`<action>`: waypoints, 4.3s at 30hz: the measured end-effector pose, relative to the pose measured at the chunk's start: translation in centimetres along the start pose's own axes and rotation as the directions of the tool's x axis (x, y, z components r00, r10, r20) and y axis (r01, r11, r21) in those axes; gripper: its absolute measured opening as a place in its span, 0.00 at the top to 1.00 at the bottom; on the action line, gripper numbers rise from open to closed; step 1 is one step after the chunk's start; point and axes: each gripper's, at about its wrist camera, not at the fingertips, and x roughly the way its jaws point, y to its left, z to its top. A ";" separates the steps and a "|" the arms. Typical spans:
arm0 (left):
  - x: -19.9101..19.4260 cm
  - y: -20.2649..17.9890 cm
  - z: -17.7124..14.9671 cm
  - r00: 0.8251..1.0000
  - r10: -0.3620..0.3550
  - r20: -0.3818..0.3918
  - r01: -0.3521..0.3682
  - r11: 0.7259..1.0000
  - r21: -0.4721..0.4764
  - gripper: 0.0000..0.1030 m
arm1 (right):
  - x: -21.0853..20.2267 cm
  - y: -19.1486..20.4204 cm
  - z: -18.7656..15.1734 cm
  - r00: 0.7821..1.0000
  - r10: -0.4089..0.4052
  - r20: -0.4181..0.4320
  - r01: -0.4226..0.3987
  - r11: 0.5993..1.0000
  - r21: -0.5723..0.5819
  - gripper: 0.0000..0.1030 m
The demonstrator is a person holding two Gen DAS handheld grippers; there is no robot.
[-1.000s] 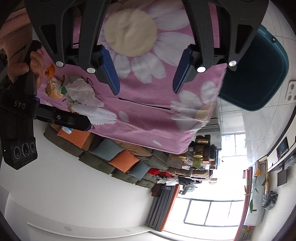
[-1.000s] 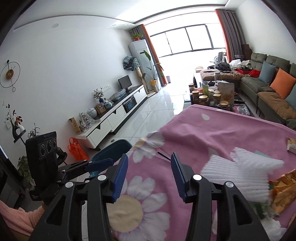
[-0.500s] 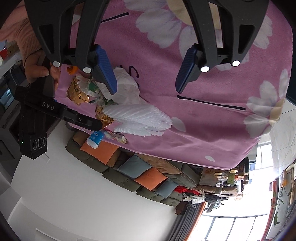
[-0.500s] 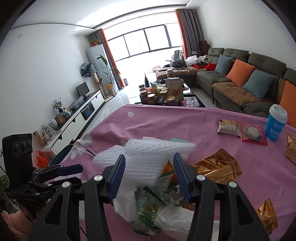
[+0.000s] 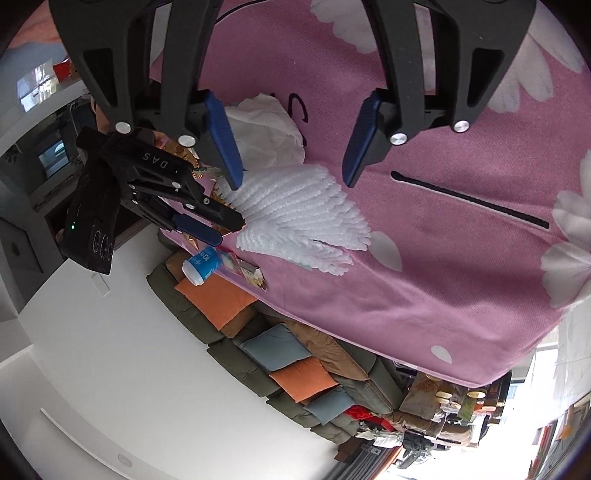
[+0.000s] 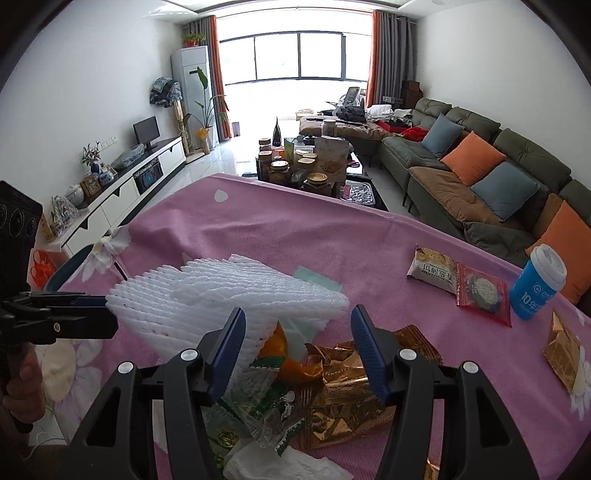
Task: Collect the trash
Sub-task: 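Grasp the white foam fruit nets with the left gripper, then carry the foam nets to the teal bin and release with the left gripper, then return the left gripper to the table and grasp the white plastic bag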
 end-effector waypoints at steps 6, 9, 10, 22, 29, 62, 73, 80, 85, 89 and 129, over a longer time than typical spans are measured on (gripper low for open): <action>1.0 0.5 0.2 1.000 -0.019 -0.019 0.018 1.000 -0.023 0.71 | 0.7 1.4 0.5 1.000 -0.011 -0.022 0.008 0.991 -0.132 0.45; 1.0 0.5 0.3 1.000 -0.019 -0.019 0.018 1.000 -0.016 0.73 | 1.0 2.2 0.9 1.000 -0.007 -0.028 0.001 0.981 -0.192 0.45; 1.0 0.5 0.3 1.000 -0.018 -0.018 0.018 1.000 -0.013 0.74 | 1.1 2.4 1.1 1.000 -0.006 -0.027 0.000 0.977 -0.214 0.45; 0.5 0.0 0.0 1.000 -0.009 -0.014 0.010 1.000 0.026 0.84 | 1.8 3.4 1.3 0.998 0.009 -0.064 -0.028 0.954 -0.299 0.83; -0.8 -0.3 -0.2 1.000 -0.005 0.020 0.004 0.999 0.054 0.86 | -0.5 1.8 1.7 1.000 0.027 0.012 -0.024 0.980 -0.200 0.90; -23.3 4.4 -7.4 0.874 0.312 0.373 -0.338 0.941 0.005 0.87 | -4.1 12.0 4.9 0.850 0.512 0.123 -0.510 0.859 -0.050 0.90; -30.6 13.1 -11.1 0.776 0.518 0.360 -0.458 0.855 -0.242 0.87 | 1.3 21.1 6.7 0.770 0.638 0.001 -0.637 0.770 -0.035 0.90; -31.4 17.5 -12.3 0.757 0.588 0.284 -0.513 0.804 -0.300 0.87 | 3.8 25.5 6.5 0.741 0.668 -0.070 -0.670 0.742 -0.021 0.90; -29.8 19.5 -12.4 0.753 0.626 0.203 -0.557 0.770 -0.311 0.87 | 5.9 28.4 6.8 0.731 0.673 -0.114 -0.679 0.734 -0.023 0.90; -28.5 20.4 -12.1 0.745 0.648 0.159 -0.583 0.748 -0.317 0.87 | 7.7 30.6 6.7 0.731 0.663 -0.158 -0.675 0.738 -0.028 0.90; -20.1 5.6 -6.5 0.836 0.427 0.345 -0.453 0.892 -0.006 0.19 | -0.2 17.5 3.3 0.851 0.524 0.048 -0.525 0.851 0.023 0.43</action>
